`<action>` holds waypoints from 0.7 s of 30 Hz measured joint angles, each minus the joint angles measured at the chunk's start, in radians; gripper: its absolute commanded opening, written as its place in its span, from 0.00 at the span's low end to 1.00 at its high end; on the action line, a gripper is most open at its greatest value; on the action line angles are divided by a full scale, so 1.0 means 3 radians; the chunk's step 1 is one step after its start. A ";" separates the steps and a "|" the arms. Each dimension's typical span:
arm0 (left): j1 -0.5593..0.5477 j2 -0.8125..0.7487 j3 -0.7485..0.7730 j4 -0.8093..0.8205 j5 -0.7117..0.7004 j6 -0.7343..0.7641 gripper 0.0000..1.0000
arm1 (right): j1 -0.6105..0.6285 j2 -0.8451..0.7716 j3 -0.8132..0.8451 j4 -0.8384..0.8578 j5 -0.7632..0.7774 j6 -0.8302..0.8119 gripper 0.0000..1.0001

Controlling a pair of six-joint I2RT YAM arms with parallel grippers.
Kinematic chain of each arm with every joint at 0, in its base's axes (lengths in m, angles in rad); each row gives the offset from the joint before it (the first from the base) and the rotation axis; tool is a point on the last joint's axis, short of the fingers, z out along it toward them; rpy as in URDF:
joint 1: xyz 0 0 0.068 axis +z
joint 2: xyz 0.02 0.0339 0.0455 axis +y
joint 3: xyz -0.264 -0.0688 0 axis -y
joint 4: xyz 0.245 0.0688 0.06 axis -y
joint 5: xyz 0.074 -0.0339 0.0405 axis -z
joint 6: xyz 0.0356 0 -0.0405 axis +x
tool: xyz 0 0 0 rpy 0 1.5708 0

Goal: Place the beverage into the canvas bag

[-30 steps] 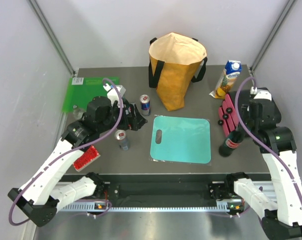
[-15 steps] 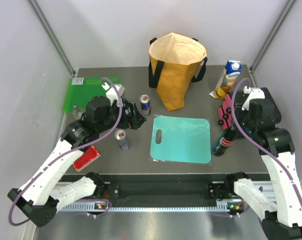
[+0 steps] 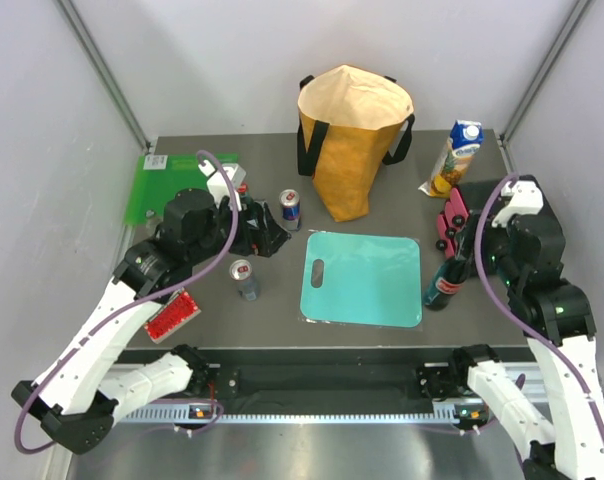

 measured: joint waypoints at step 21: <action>0.0000 -0.0078 0.0009 -0.0011 0.0031 0.0076 0.95 | 0.0000 -0.0451 -0.0788 0.0490 -0.0102 0.0365 0.60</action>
